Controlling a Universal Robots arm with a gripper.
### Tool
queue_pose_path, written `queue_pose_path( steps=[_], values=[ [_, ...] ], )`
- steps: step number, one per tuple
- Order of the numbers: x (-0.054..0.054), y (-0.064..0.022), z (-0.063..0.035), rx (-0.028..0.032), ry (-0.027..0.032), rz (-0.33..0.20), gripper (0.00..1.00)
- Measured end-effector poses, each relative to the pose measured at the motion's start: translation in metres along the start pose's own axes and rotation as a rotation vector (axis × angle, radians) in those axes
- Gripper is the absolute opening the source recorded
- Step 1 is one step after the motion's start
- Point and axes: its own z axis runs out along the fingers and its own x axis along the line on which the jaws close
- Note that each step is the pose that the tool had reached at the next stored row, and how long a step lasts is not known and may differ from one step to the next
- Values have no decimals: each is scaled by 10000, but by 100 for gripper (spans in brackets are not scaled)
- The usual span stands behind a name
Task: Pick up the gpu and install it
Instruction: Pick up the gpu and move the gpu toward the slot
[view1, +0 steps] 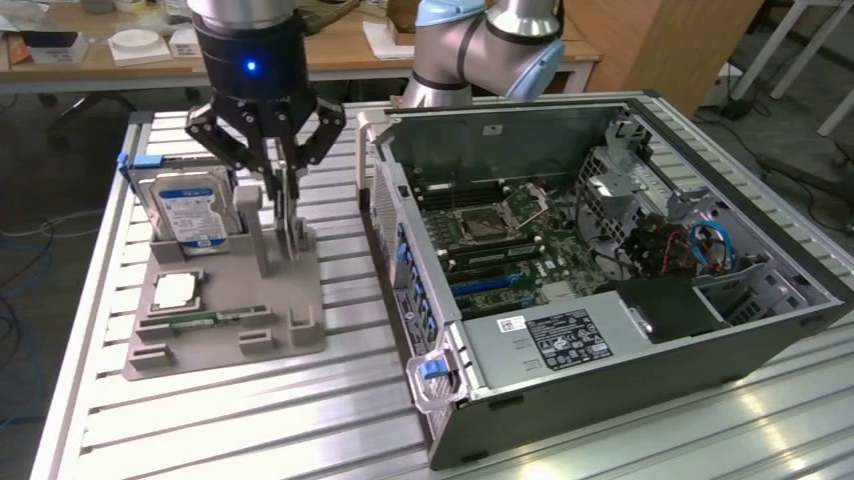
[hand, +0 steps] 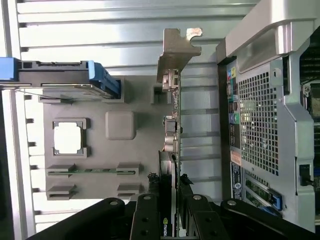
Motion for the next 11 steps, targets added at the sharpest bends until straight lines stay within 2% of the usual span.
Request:
queue_pose_path(
  steps=[2,9,11],
  values=[
    [-2,2,-57,-3,2,-97,27],
    [-24,14,-371,-5,6,-192,27],
    [-39,16,-434,-6,7,-215,27]
  ],
)
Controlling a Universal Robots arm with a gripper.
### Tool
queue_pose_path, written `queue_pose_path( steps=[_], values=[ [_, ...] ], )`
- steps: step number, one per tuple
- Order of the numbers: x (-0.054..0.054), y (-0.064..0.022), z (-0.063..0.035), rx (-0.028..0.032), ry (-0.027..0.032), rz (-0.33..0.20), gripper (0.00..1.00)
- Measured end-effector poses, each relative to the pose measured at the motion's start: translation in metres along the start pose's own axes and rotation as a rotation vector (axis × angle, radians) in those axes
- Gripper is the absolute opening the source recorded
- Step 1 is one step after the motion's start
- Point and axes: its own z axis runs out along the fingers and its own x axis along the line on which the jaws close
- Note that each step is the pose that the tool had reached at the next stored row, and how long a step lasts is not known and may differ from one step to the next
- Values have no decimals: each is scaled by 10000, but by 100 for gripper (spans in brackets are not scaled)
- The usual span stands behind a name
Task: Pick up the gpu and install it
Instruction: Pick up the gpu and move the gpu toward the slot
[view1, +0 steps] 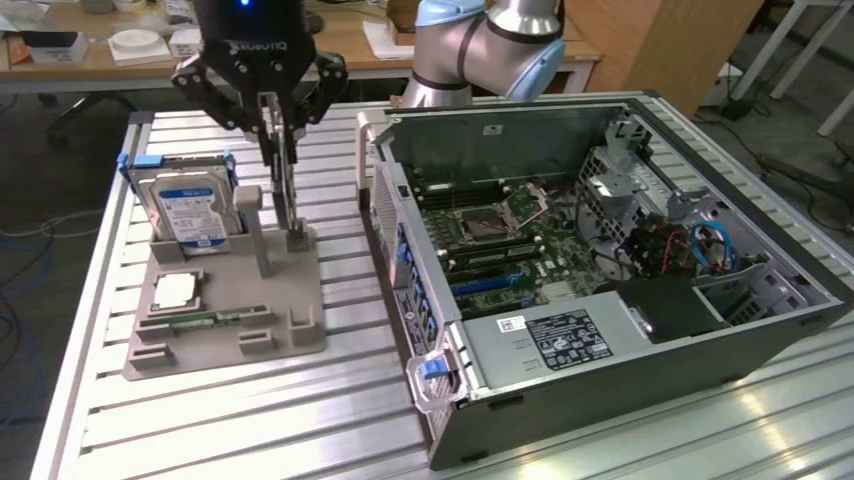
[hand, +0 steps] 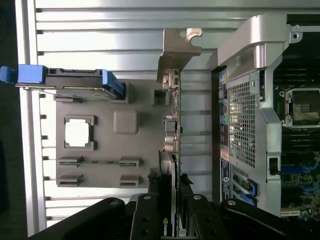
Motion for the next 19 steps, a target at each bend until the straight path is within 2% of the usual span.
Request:
queue_pose_path(
  steps=[4,7,14,19],
  values=[
    [-74,6,-63,0,37,-22,27],
    [-151,11,-102,3,89,-31,27],
    [-347,22,-185,10,242,-40,27],
    [-501,30,-193,13,349,-38,27]
  ],
)
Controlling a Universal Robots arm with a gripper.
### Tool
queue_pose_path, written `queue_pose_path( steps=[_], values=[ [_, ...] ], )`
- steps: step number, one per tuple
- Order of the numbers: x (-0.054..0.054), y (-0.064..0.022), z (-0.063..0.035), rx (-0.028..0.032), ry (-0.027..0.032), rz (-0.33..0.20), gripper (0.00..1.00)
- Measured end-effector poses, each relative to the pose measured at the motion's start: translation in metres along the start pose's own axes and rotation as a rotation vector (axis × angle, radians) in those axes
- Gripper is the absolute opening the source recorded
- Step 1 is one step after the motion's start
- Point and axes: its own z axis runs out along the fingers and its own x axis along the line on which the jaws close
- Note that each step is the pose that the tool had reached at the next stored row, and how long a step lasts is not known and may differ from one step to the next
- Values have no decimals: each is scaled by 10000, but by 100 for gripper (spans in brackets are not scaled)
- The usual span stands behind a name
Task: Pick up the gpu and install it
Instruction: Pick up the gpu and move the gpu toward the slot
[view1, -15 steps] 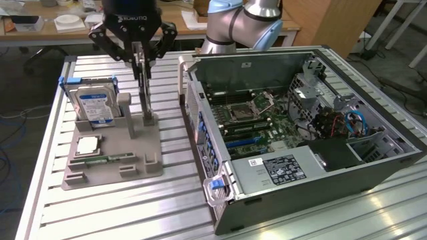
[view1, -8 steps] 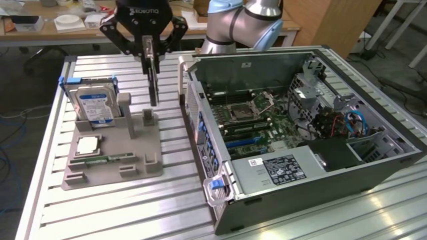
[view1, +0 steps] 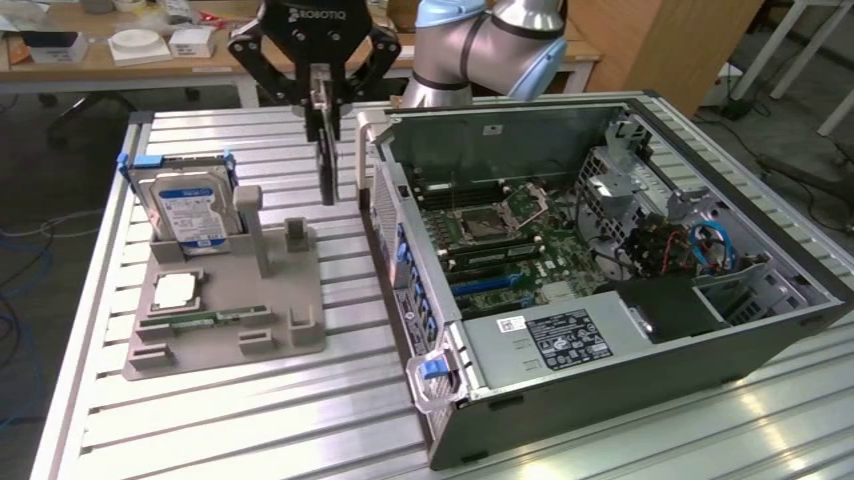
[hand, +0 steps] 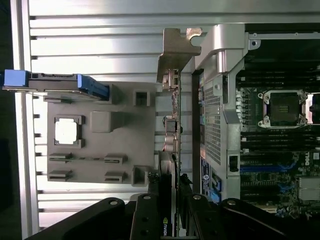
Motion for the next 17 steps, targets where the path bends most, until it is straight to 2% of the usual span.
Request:
queue_pose_path(
  steps=[14,17],
  values=[
    [-575,25,-66,21,529,18,27],
    [-715,29,-72,25,562,18,27]
  ],
)
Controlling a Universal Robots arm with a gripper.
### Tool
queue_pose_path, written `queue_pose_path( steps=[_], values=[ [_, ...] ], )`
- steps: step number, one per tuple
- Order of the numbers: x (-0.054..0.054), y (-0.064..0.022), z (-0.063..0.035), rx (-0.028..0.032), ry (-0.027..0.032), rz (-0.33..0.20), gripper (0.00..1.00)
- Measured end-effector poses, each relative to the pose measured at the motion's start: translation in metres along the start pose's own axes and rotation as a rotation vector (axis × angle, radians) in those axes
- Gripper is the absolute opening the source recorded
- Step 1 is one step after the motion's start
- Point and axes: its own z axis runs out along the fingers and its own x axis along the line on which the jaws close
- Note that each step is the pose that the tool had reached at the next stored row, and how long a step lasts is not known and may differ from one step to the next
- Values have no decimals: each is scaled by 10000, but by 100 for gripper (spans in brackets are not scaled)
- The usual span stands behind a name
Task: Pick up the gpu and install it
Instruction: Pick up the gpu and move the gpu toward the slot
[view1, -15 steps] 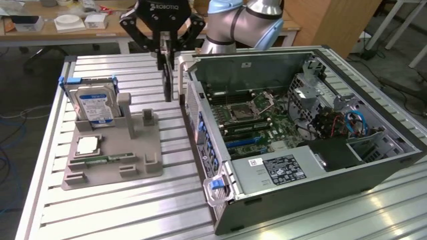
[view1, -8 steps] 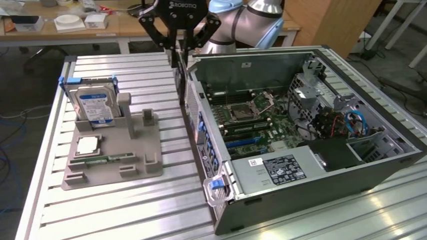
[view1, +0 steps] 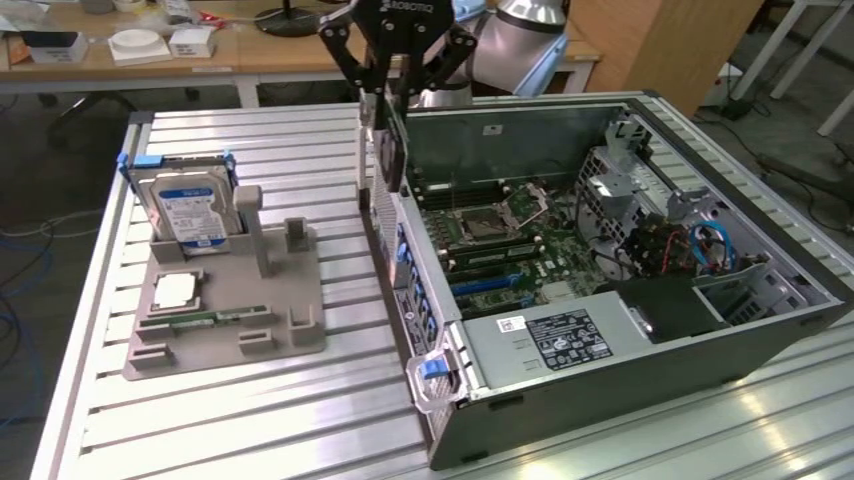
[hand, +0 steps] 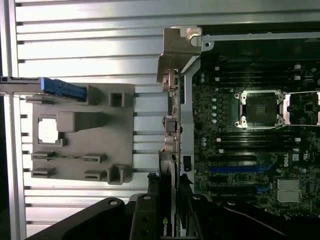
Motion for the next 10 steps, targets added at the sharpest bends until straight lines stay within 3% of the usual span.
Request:
queue_pose_path(
  steps=[8,10],
  values=[
    [-361,14,-23,-1,0,1,27],
    [-449,17,-29,-2,-28,-1,27]
  ],
)
